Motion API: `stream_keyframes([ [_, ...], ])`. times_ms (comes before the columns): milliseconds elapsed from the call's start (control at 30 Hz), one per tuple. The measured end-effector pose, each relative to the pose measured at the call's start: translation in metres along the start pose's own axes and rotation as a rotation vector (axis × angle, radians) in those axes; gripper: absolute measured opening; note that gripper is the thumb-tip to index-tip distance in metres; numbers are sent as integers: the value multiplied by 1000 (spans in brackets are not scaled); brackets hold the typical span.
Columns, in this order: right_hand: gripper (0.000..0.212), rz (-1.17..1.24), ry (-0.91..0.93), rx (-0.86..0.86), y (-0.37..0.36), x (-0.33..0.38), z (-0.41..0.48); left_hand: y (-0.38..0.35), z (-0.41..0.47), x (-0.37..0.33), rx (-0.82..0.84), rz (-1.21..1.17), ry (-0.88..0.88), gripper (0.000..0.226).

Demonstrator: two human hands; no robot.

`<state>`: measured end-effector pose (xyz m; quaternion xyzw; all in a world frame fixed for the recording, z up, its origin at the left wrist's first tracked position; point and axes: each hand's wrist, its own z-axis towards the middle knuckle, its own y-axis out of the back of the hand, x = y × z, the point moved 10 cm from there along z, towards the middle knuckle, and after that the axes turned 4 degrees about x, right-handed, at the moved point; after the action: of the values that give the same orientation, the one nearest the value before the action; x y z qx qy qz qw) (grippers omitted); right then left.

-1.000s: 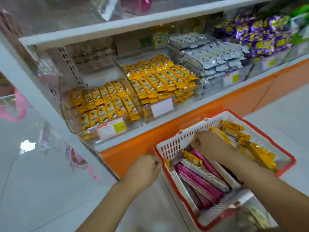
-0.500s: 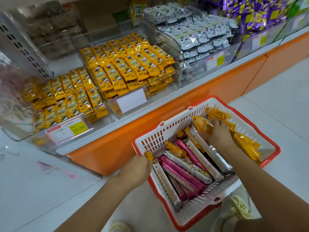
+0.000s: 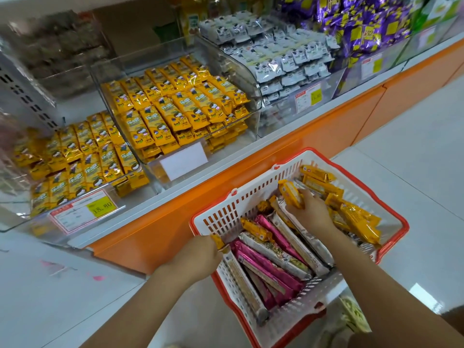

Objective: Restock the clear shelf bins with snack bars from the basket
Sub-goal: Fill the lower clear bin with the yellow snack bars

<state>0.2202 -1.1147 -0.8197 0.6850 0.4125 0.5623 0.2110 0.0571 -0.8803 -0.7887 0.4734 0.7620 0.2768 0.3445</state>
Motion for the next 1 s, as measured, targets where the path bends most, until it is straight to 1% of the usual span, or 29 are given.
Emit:
stream_keyframes([
  [33,47,212,-43,48,1,4,-10,2,-1,-1,-4,-34,-11,27],
  [67,43,479,-100,122,-2,11,-23,5,-3,0,-5,-132,-15,23],
  [100,36,769,-151,251,-10,23,-38,10,-5,-1,-21,-274,-34,19],
  [133,29,1029,-175,406,-19,41,-56,15,-10,-2,-23,-446,-42,30],
  [167,29,1233,-176,562,-26,63,-75,22,-15,-7,-24,-619,-77,44],
  [200,37,1364,-162,712,-32,83,-94,29,-22,-14,-5,-781,-130,51],
  [267,54,1441,-106,965,-43,120,-129,43,-37,-29,36,-1108,-243,48],
  [300,57,1435,-70,1072,-48,134,-144,48,-44,-31,45,-1272,-261,44],
  [333,58,1401,-28,1144,-52,147,-157,53,-51,-31,47,-1390,-270,42],
  [367,54,1342,23,1185,-53,158,-169,57,-58,-31,39,-1453,-279,41],
  [400,45,1279,74,1190,-53,167,-176,59,-64,-28,29,-1489,-282,40],
  [433,36,1225,109,1164,-51,173,-181,61,-70,-26,18,-1518,-287,37],
  [467,31,1173,129,1121,-48,179,-185,62,-76,-23,18,-1561,-300,36],
  [533,33,1069,152,1004,-40,187,-190,65,-87,-21,38,-1661,-338,37],
  [600,37,926,177,844,-35,191,-190,67,-96,-18,55,-1739,-379,34],
  [667,27,759,259,663,-23,197,-191,70,-102,-12,56,-1807,-417,26],
  [767,20,604,406,458,-8,217,-196,83,-114,2,24,-1898,-508,31],
  [867,25,564,528,392,-7,247,-206,101,-128,15,-25,-1931,-621,52],
  [967,27,471,683,330,-10,280,-219,117,-141,33,-170,-1960,-617,43],
  [1000,35,405,725,317,-13,290,-223,123,-147,37,-214,-1971,-612,44],
])
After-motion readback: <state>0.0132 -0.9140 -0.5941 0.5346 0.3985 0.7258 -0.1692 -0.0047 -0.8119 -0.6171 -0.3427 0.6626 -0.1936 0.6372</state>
